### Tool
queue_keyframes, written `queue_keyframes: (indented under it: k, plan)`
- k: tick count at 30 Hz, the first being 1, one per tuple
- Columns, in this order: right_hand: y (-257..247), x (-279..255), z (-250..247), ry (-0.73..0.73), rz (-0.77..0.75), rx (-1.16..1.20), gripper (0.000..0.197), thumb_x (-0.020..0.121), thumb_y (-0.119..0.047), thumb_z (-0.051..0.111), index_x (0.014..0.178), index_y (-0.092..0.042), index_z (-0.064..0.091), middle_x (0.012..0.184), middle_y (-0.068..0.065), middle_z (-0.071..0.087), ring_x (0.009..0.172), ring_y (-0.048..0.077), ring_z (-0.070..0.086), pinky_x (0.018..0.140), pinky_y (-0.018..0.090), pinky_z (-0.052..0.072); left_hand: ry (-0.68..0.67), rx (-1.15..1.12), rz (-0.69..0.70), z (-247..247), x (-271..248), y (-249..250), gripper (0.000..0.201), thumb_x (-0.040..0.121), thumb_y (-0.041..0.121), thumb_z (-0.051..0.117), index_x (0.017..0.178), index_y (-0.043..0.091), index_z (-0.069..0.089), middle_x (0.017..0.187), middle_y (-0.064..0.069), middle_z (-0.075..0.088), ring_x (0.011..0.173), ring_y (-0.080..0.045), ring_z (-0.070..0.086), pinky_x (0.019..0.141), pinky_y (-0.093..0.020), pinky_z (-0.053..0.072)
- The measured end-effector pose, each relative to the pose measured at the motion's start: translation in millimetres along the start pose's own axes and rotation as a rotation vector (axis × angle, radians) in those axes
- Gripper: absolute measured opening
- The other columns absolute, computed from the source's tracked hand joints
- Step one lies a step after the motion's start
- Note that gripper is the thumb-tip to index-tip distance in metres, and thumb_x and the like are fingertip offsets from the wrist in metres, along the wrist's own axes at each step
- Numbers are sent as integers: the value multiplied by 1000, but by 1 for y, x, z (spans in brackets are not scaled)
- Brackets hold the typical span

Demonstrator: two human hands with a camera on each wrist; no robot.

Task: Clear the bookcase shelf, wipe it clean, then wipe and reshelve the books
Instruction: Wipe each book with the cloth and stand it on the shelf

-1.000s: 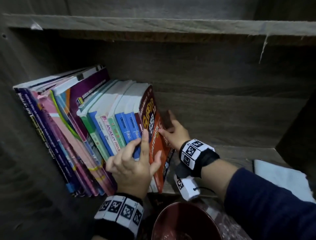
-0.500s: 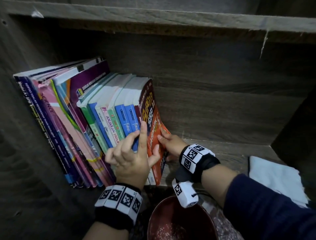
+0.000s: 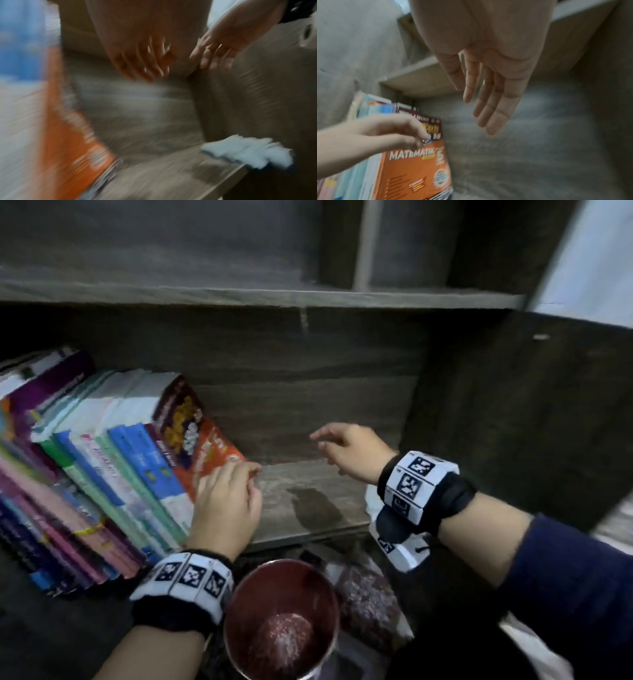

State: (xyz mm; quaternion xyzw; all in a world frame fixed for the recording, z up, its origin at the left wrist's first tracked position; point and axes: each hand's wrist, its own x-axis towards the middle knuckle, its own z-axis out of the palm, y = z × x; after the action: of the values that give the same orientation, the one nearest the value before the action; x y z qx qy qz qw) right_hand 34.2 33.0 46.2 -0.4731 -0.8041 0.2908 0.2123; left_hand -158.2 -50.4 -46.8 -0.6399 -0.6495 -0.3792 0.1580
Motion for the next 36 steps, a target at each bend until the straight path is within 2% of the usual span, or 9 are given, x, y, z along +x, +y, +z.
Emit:
queue_keyframes:
  k: [4, 9, 13, 18, 21, 25, 28, 33, 36]
  plan:
    - [25, -98, -64, 123, 38, -48, 21, 96, -21, 52, 111, -22, 67, 81, -15, 60, 84, 7, 59, 70, 15, 45, -281, -141, 120, -1, 18, 66, 37, 82, 28, 36, 97, 14, 68, 94, -6, 66, 88, -32, 64, 80, -43, 52]
    - [85, -224, -101, 276, 232, 13, 18, 96, -20, 53, 104, -21, 69, 81, -10, 65, 79, 10, 60, 77, 28, 49, -415, -365, 252, 3, 24, 180, 19, 91, 11, 52, 97, 17, 69, 100, -1, 67, 93, -22, 61, 83, -29, 44]
    - [163, -312, -92, 387, 522, 83, 14, 94, -25, 53, 94, -29, 66, 81, 4, 69, 79, 23, 65, 75, 39, 52, -589, -519, 373, 18, 0, 270, 20, 92, 13, 51, 98, 22, 68, 100, 4, 65, 95, -14, 59, 86, -31, 47]
    - [264, -397, -42, 312, 932, 238, 14, 95, -25, 53, 86, -19, 62, 85, 11, 69, 81, 29, 66, 75, 40, 52, -925, -627, 402, 65, -74, 350, 21, 90, 12, 49, 95, 21, 68, 99, 3, 67, 95, -17, 62, 87, -33, 49]
    - [313, -433, -11, 305, 1123, 283, 12, 93, -23, 54, 91, -19, 65, 87, 10, 69, 86, 31, 68, 76, 34, 50, -1125, -598, 218, 103, -138, 377, 21, 94, 15, 49, 106, 16, 66, 106, -3, 65, 96, -21, 61, 86, -29, 48]
    - [366, -464, 25, 230, 1329, 280, 37, 93, -20, 51, 129, -9, 54, 122, 18, 62, 109, 31, 59, 84, 32, 44, -1413, -439, -241, 154, -221, 381, 31, 94, 19, 50, 121, 5, 57, 121, -12, 60, 112, -28, 57, 92, -30, 43]
    - [392, -472, 44, 216, 1385, 324, 44, 97, -17, 46, 139, -5, 42, 133, 20, 53, 116, 33, 54, 79, 29, 38, -1637, -319, -419, 184, -252, 369, 19, 94, 20, 52, 104, 5, 59, 117, -17, 63, 111, -32, 59, 79, -29, 43]
    - [416, -473, 70, 310, 1409, 504, 46, 97, -26, 51, 139, -9, 44, 137, 15, 52, 121, 32, 51, 95, 35, 41, -1617, -194, -701, 221, -270, 362, 49, 96, 28, 55, 134, -1, 45, 133, -15, 51, 111, -31, 53, 76, -29, 37]
    - [421, -470, 83, 368, 1433, 649, 42, 97, -33, 51, 135, -13, 48, 127, 10, 57, 113, 28, 55, 84, 31, 38, -1642, -305, -839, 231, -291, 368, 45, 97, 23, 55, 136, 2, 46, 123, -3, 51, 122, -31, 51, 83, -29, 39]
